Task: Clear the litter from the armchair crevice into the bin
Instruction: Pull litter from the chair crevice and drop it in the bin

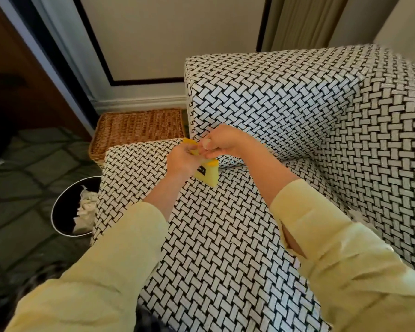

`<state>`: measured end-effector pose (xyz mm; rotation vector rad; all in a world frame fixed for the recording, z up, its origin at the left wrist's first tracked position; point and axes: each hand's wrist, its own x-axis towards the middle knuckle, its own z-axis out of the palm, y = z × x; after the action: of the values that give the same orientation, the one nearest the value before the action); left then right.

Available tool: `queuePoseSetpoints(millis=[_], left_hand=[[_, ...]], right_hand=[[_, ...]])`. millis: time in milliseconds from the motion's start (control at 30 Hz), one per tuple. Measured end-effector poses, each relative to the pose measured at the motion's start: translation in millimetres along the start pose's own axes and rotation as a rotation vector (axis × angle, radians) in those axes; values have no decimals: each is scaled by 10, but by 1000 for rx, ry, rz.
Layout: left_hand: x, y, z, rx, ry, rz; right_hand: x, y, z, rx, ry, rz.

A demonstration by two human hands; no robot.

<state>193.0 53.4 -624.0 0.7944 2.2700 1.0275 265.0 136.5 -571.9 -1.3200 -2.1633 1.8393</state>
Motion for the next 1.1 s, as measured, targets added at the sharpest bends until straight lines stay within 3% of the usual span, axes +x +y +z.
queuePoseSetpoints(millis=[67, 300, 533, 700, 1100], left_hand=[[-11, 1, -25, -10, -24, -2], [-59, -18, -72, -69, -38, -10], [-100, 2, -56, -132, 26, 16], [-187, 180, 59, -114, 58, 128], [-752, 915, 1001, -80, -313, 306]], right_hand=[[19, -39, 37, -106, 3, 31], [74, -127, 84, -131, 20, 74], [33, -60, 11, -13, 47, 65], [-181, 153, -209, 257, 96, 24], [-1061, 1210, -949, 580, 489, 62]])
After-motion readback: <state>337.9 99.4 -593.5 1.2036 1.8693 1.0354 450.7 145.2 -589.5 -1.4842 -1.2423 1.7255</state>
